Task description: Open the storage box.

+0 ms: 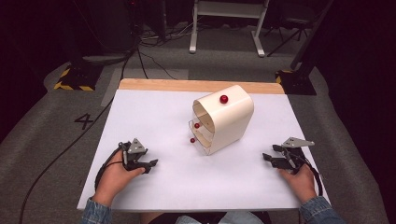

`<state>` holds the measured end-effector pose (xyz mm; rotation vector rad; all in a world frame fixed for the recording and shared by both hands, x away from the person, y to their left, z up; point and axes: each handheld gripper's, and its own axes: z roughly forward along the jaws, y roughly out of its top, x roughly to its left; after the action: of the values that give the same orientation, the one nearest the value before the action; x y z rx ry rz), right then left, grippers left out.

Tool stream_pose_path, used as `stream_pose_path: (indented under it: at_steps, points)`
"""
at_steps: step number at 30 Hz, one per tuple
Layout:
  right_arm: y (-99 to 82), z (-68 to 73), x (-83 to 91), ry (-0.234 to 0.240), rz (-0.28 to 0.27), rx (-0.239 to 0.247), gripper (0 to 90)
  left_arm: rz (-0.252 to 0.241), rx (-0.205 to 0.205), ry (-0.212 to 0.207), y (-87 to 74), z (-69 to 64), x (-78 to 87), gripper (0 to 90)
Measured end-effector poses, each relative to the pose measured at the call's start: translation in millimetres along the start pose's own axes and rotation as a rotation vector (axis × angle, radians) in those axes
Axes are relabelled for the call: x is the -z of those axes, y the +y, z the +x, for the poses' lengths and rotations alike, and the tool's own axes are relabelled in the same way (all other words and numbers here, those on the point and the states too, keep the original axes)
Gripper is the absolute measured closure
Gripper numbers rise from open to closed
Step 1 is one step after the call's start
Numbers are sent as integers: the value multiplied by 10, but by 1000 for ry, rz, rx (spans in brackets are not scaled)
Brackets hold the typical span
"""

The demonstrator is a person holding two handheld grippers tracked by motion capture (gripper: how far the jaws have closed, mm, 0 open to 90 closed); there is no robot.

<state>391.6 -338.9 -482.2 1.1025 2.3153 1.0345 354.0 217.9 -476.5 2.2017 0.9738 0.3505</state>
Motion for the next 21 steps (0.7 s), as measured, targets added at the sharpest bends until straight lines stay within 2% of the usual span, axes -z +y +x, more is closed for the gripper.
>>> stream_pose_path:
  at_steps: [2,5,6,8,11,12,14,15,16,17,19,20,21]
  points:
    - [0,0,0,0,0,0,360,-24,-1,2,30,1,47,370]
    - [-1,0,0,0,-1,0,359,-89,-22,-13,144,-34,167,372]
    - [-2,0,0,0,-2,0,360,-89,-22,-13,144,-34,167,373]
    - [-2,1,0,0,-1,2,359,-145,-13,-46,242,-78,222,379]
    - [-3,1,0,-1,-2,2,360,-198,-11,-67,345,-111,244,401]
    - [-3,1,0,-1,-2,2,360,-198,-11,-67,345,-111,244,407]
    - [-3,2,0,0,-2,1,360,-233,-6,-94,415,-129,236,411]
    - [-3,2,0,0,-2,2,360,-244,-14,-101,438,-132,227,411]
    - [-3,2,0,0,-2,2,360,-292,-45,-130,491,-151,181,418]
    - [-3,2,0,0,-2,3,360,-292,-45,-130,491,-151,181,423]
    - [-3,3,1,-1,-2,3,361,-327,-62,-163,540,-165,104,424]
    - [-3,4,1,-1,-2,3,361,-339,-77,-167,575,-172,37,433]
    - [-3,4,1,-1,-2,3,361,-339,-77,-167,575,-172,37,437]
